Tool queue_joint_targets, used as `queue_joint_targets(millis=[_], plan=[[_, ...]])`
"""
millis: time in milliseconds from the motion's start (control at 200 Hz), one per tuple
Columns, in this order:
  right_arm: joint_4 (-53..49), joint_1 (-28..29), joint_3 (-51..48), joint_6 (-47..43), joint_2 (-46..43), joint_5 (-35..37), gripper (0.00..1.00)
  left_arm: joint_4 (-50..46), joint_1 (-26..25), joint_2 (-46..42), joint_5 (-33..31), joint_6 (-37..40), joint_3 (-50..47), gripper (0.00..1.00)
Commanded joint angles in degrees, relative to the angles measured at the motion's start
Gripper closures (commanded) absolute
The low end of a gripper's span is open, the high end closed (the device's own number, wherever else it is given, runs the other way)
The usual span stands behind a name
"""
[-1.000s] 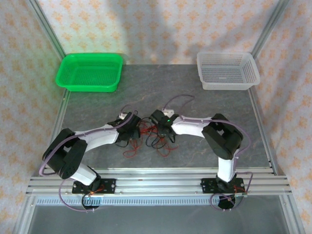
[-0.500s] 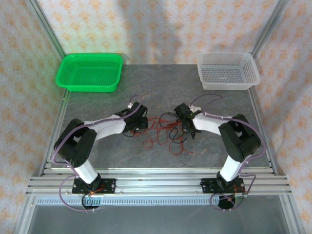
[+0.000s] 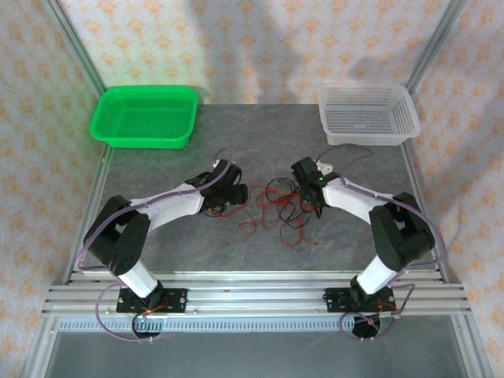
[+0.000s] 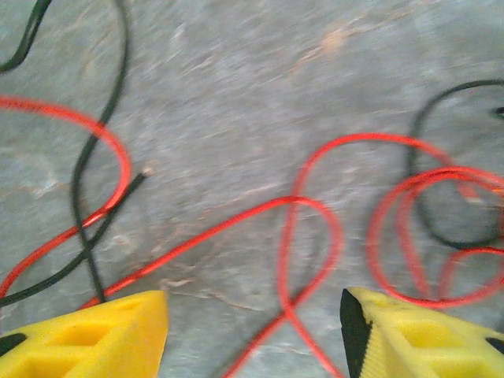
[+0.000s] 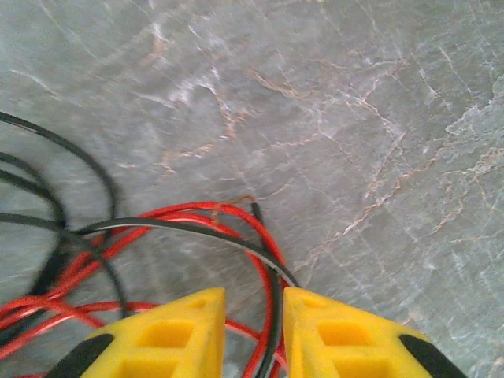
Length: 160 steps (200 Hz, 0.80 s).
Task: Untangle the cables
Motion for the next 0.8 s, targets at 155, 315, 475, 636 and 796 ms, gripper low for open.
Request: queue_joint_targets(millis=[155,315,475,636,796], plan=[[0.4,2.6,0.0,2.3,-12.3,-8.2,0.59,-4.9,-4.2,-2.9,-1.3,1.6,7.5,0.38],[1.7,6.1,0.5,4.5,-15.2,-11.3,0.54,-6.1,-4.5,-0.9,-4.5,-0.3,8.8,0.41],[5.6,9.3,0.0,6.9,-15.2,-14.6,0.54,-10.1,-3.3,4.4,-8.7,-2.6,11.2,0.48],[7.1,11.7,-0.3,8.0,-13.7,-14.9,0.54,-10.5,-1.2,7.1,-10.3,-3.9,10.9,0.55],[9.1,13.0,-1.7,8.8,-12.0,-15.4,0.54,-10.1,1.0,6.0,-14.5,-7.0,8.5,0.55]])
